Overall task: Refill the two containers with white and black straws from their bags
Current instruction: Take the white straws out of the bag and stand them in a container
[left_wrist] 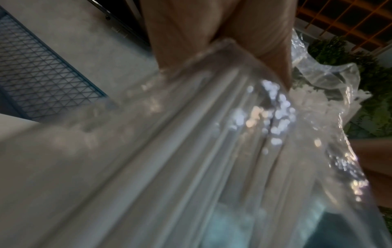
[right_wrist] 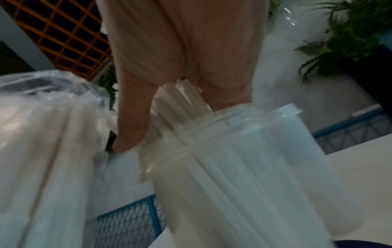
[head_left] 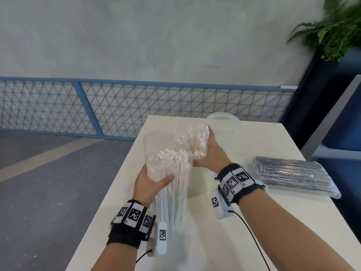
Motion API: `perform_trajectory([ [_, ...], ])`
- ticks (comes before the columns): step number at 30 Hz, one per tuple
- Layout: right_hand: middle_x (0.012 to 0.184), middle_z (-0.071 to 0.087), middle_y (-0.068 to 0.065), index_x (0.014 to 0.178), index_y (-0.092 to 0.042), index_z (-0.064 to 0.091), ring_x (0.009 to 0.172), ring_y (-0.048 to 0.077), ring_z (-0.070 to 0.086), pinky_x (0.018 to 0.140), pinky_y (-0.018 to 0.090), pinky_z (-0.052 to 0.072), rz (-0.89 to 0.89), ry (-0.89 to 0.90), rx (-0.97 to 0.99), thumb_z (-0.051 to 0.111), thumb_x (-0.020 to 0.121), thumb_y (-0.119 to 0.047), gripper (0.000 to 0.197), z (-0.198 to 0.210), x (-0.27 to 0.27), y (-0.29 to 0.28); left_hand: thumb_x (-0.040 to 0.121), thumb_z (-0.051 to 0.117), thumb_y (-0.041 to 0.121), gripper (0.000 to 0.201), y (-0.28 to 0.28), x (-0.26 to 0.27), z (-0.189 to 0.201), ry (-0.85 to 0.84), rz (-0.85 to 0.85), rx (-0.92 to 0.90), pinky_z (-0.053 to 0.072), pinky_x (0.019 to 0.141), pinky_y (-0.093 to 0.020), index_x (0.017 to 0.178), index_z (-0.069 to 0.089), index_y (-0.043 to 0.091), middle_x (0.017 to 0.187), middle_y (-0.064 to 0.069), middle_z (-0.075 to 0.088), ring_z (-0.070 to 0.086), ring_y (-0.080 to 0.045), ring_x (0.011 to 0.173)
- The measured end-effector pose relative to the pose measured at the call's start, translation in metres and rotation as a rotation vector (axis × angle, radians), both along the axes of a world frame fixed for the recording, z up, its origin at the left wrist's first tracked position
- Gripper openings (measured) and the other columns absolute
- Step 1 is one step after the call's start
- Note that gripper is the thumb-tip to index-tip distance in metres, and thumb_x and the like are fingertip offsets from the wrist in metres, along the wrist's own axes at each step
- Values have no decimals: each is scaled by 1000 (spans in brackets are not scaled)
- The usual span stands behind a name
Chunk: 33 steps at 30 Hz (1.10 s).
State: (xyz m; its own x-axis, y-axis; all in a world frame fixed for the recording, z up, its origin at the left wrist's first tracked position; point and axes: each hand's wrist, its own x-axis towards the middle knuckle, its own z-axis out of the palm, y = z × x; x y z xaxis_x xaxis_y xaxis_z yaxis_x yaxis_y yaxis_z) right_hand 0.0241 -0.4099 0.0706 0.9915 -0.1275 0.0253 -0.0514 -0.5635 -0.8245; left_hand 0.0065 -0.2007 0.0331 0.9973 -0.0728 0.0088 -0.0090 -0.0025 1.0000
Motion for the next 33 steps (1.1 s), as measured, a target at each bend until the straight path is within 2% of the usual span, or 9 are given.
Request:
perform_trajectory([
  [3, 130, 53, 1, 142, -39, 0, 118, 28, 52, 105, 56, 32, -93, 48, -127, 78, 63, -27, 112, -2, 6, 15, 64, 82, 5, 51, 0, 0, -1, 2, 3, -9, 49, 73, -15, 106, 59, 23, 102, 6, 68, 64, -4, 95],
  [7, 82, 58, 1, 132, -24, 34, 98, 30, 61, 113, 48, 17, -211, 85, -325, 54, 77, -10, 61, 3, 4, 31, 64, 82, 5, 53, 2, -1, -4, -9, -5, -21, 51, 73, -14, 109, 59, 21, 104, 4, 69, 65, -6, 97],
  [10, 95, 67, 8, 125, -16, 49, 101, 30, 61, 108, 42, 30, -239, 59, -332, 54, 84, -16, 41, 2, 5, 34, 64, 83, 5, 54, 2, -2, -7, -13, -16, -25, 52, 69, -10, 110, 59, 20, 104, 4, 69, 65, -6, 97],
  [12, 106, 67, 11, 117, -9, 56, 102, 31, 61, 94, 36, 45, -305, -7, -85, 63, 83, -25, 39, 8, 6, 30, 63, 83, 6, 54, 4, -3, -8, -14, -13, -23, 52, 70, -10, 110, 60, 21, 104, 4, 70, 66, -6, 97],
  [17, 108, 66, 8, 110, -7, 59, 104, 27, 61, 81, 29, 45, -447, -124, 185, 70, 78, -29, 41, 23, 17, 6, 65, 82, 5, 48, 6, -4, -8, -36, -15, -16, 51, 70, -8, 101, 60, 28, 100, 10, 69, 65, 5, 90],
  [23, 139, 41, 11, 141, -13, 25, 127, 23, 42, 98, 27, 34, -265, -67, 68, 81, 67, -30, 94, 33, 5, 1, 63, 83, 5, 49, 6, -3, -9, -38, -33, -43, 52, 70, -10, 101, 61, 27, 101, 8, 70, 67, 3, 91],
  [28, 117, 49, -2, 120, -17, 51, 107, 13, 46, 94, 13, 32, -312, -654, -44, 69, 78, -30, 47, 30, -36, 30, 55, 84, 14, 60, 6, -7, -4, -39, -62, -121, 54, 79, -20, 110, 61, 16, 105, 1, 71, 68, -10, 98],
  [31, 105, 58, -9, 107, -20, 60, 100, 9, 51, 88, 20, 42, -48, -676, -67, 61, 84, -33, 27, 23, -59, 47, 54, 83, 10, 61, 4, -8, -2, -42, -113, -146, 54, 76, -20, 111, 61, 11, 104, -2, 72, 68, -14, 98],
  [33, 104, 64, -7, 104, -18, 64, 100, 7, 51, 89, 15, 39, 87, -698, -178, 63, 84, -30, 23, 17, -66, 54, 55, 87, 8, 62, 3, -9, -3, -46, -141, -143, 54, 78, -23, 111, 61, 11, 104, -4, 72, 68, -17, 100],
])
